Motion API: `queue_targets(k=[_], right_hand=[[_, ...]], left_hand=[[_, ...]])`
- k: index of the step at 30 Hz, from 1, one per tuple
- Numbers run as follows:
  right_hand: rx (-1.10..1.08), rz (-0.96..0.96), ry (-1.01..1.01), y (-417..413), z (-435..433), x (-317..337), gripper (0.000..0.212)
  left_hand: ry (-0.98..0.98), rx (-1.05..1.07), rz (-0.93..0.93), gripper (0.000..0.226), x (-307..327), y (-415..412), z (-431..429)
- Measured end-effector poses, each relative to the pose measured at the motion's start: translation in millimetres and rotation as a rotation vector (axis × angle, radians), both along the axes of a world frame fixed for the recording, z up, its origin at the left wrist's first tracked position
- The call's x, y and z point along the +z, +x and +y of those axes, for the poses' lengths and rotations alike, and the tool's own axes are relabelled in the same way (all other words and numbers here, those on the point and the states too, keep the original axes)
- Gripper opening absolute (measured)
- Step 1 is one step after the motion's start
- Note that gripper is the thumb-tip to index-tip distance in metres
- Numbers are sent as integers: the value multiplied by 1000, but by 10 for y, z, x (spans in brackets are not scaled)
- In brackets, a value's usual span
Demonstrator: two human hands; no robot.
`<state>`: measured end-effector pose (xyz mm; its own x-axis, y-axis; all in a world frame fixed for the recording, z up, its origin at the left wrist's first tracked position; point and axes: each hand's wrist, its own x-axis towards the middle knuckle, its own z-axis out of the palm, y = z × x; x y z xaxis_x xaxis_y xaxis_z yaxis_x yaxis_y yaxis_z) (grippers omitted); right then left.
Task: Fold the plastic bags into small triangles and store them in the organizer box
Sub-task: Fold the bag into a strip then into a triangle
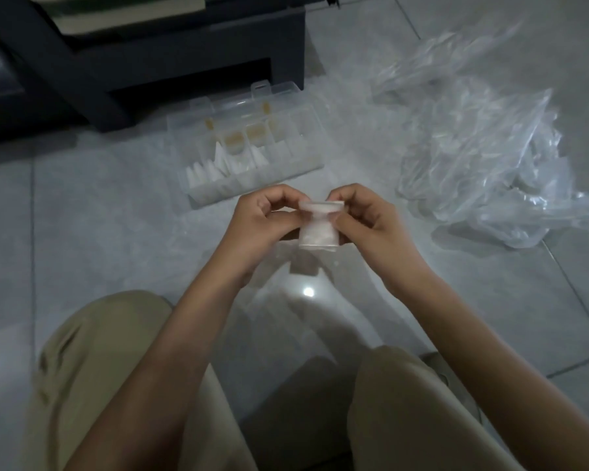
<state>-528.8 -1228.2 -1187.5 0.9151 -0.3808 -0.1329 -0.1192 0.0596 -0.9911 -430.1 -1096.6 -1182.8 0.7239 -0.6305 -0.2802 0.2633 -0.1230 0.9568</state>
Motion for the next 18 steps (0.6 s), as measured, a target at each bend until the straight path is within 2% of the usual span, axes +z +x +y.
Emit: queue_targets(k=[4,9,12,14,18], right_hand=[[6,34,112,3,33,10,34],[-17,21,-60,14,40,-19,39],[-68,3,-91,34,44,-27,39],[-82,-5,-138,45,39,-31,39],[-74,-20,-319,54,13,-50,35]], left_hand=[[-22,-1,23,34,24,-2,-4],[6,42,53,30,42,-13,-24],[17,97,238,16,50,-7,-53],[31,60,313,19,48,0,-45],[92,-6,227,11,21,-28,-14]])
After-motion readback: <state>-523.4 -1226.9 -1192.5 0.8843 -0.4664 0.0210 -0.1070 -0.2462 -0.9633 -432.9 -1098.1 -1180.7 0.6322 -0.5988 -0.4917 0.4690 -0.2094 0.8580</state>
